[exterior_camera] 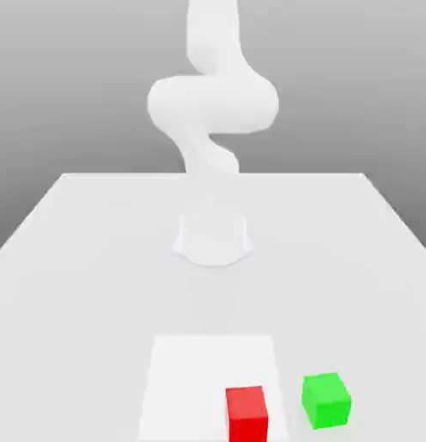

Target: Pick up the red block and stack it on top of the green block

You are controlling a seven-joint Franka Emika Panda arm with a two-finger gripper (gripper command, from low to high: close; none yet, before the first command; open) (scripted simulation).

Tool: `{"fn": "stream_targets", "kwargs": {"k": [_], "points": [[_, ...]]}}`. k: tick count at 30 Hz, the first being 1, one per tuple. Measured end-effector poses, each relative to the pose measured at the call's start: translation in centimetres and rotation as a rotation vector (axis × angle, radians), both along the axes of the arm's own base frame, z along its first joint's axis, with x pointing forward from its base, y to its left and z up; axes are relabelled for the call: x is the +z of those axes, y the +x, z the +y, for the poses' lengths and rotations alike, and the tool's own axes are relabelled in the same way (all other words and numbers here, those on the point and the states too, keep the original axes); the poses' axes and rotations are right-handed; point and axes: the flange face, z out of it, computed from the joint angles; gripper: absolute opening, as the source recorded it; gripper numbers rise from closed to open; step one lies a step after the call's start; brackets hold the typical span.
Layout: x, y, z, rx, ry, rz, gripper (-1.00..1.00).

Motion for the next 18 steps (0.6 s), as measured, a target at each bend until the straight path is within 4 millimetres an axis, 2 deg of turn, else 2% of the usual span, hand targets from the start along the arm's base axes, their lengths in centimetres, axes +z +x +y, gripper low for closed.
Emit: {"fn": "stream_targets", "kwargs": {"k": [4, 9, 14, 18], "points": [[-6.6, 4.8, 0.6, 0.010, -0.009, 0.118, 0.00], [-15.3, 9.1, 1.4, 0.025, -0.019, 0.260, 0.00], [-24.7, 11.6, 2.2, 0.041, -0.025, 0.402, 0.00], [-32.4, 12.2, 2.9, 0.058, -0.030, 0.516, 0.00]]}}
